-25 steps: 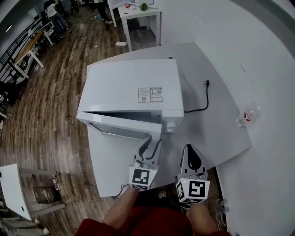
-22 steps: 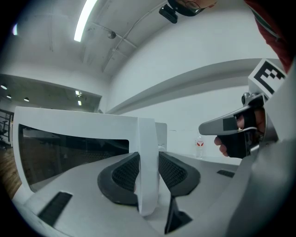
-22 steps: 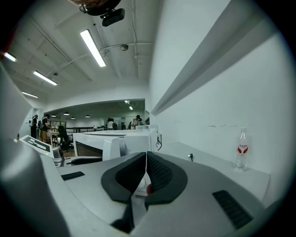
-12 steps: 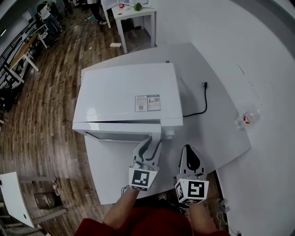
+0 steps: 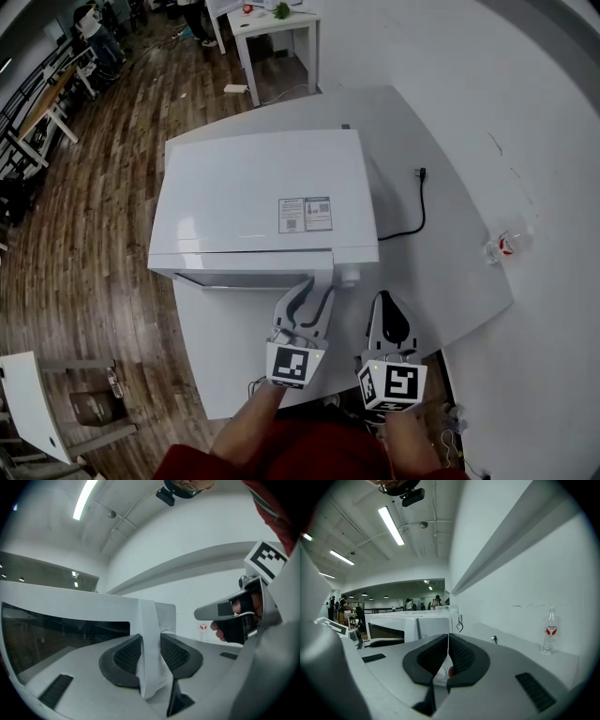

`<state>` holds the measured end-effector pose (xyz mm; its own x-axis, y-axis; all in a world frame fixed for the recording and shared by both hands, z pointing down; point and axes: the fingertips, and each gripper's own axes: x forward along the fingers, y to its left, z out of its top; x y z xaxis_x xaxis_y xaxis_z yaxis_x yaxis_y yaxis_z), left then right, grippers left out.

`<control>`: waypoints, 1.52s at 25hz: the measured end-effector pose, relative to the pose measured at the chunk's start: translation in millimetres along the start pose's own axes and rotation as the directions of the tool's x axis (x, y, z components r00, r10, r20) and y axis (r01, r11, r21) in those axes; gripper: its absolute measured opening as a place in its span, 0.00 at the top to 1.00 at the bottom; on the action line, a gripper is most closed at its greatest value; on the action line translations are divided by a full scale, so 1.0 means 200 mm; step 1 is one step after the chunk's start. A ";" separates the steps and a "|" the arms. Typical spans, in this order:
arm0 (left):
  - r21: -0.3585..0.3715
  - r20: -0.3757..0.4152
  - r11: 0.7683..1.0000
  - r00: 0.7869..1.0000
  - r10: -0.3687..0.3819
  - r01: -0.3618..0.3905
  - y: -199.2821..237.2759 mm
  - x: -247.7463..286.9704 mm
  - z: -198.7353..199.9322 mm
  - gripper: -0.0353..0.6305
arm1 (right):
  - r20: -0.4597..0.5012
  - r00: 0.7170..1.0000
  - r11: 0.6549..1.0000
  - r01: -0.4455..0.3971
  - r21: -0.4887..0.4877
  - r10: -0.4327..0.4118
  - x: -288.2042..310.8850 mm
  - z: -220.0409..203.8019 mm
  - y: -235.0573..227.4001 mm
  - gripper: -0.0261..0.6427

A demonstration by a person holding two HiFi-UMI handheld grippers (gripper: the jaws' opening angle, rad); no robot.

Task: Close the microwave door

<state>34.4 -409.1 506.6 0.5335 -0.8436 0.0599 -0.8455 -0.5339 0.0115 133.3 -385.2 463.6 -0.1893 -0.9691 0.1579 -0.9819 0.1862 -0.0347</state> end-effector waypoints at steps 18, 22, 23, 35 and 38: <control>0.058 -0.033 0.998 0.999 -0.014 0.016 -0.01 -0.02 -0.02 0.74 | 0.017 1.000 1.000 0.003 -0.005 -0.003 -0.09 0.03 0.03 0.92; 0.068 -0.013 0.998 1.000 -0.007 0.007 -0.01 -0.11 0.05 0.74 | 0.033 0.999 1.000 -0.016 -0.012 0.016 -0.13 0.07 0.07 0.92; 0.072 -0.007 0.997 1.000 -0.003 0.004 -0.02 -0.13 0.07 0.74 | 0.039 0.999 1.000 -0.022 -0.014 0.023 -0.14 0.08 0.08 0.92; 0.076 -0.005 0.991 0.994 0.112 -0.112 0.12 -0.51 0.29 0.74 | 0.119 0.983 0.990 -0.135 -0.042 0.140 -0.26 0.26 0.30 0.92; 0.059 0.024 0.980 0.982 0.189 -0.190 0.19 -0.66 0.40 0.74 | 0.138 0.973 0.982 -0.180 -0.051 0.186 -0.27 0.30 0.39 0.92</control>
<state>-66.9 -323.2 419.4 0.3647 -0.9304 0.0369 -0.9286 -0.3663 -0.0592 67.8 -327.6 392.2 -0.3661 -0.9305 0.0109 -0.9306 0.3659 -0.0121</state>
